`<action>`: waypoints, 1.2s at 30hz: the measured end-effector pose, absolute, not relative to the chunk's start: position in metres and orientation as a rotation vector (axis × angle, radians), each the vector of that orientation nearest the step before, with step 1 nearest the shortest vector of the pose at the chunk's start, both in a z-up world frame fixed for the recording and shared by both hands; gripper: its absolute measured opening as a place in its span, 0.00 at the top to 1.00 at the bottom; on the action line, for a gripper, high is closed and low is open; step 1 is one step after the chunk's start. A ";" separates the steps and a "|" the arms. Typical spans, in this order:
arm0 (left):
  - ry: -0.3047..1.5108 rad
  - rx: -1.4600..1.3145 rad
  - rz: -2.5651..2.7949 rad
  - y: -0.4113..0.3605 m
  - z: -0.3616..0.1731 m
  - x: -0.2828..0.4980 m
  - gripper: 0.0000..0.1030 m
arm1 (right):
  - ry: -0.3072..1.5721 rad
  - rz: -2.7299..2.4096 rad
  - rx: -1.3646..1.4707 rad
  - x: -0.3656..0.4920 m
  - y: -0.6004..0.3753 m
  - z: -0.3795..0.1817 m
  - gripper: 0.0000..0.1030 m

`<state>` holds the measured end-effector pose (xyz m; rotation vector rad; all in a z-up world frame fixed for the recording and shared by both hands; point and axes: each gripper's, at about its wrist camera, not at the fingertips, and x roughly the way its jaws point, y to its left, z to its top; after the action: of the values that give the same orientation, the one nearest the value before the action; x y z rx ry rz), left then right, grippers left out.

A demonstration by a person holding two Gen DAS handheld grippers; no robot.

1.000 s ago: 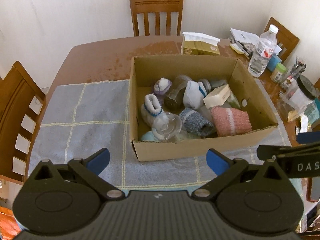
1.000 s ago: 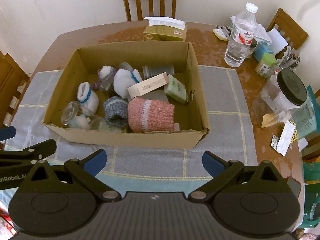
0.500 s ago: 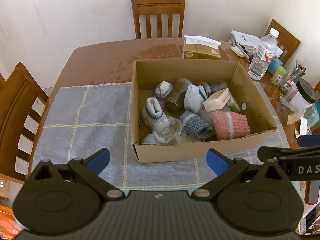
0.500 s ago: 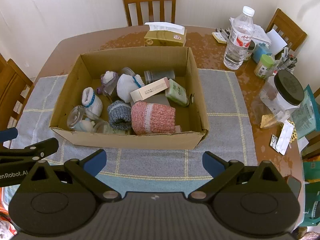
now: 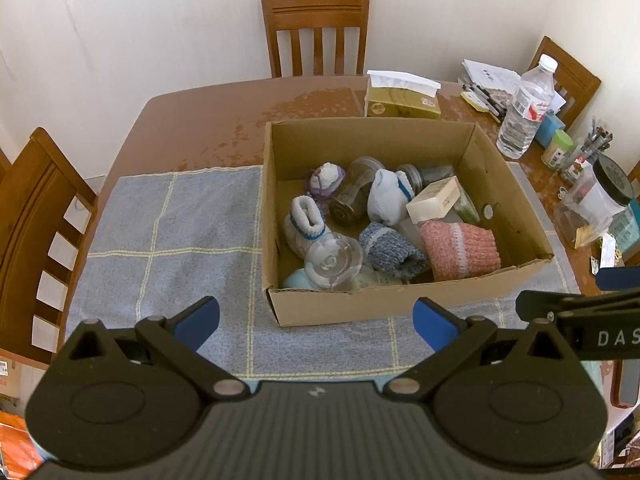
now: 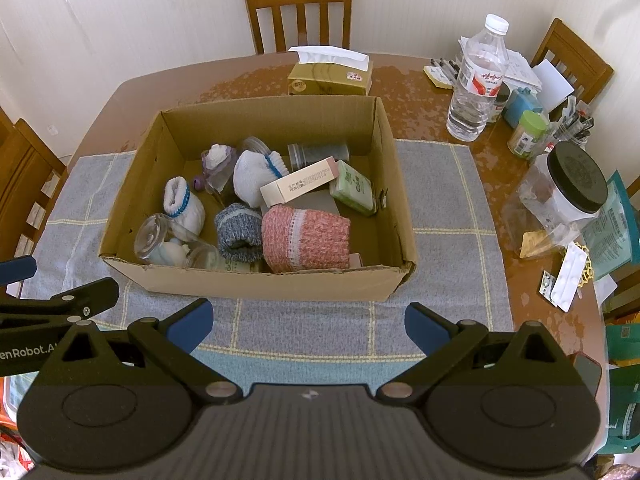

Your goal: Organize objects

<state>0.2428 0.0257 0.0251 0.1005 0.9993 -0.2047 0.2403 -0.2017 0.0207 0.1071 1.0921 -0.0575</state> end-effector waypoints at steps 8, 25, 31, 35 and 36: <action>0.994 0.104 -0.203 0.026 0.027 0.243 0.01 | 1.087 -0.058 0.109 0.242 -0.203 0.024 0.00; 1.000 0.112 -0.188 0.027 0.029 0.244 0.01 | 1.081 -0.058 0.105 0.242 -0.200 0.028 0.00; 1.000 0.112 -0.186 0.026 0.030 0.244 0.01 | 1.080 -0.058 0.104 0.242 -0.200 0.028 0.00; 1.000 0.113 -0.186 0.026 0.030 0.244 0.01 | 1.080 -0.057 0.104 0.241 -0.200 0.028 0.00; 1.000 0.114 -0.185 0.026 0.030 0.244 0.01 | 1.080 -0.058 0.103 0.242 -0.200 0.028 0.00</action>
<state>0.2442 0.0256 0.0302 0.1135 0.9998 -0.1851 0.2416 -0.2000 0.0281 0.1034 1.0797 -0.0577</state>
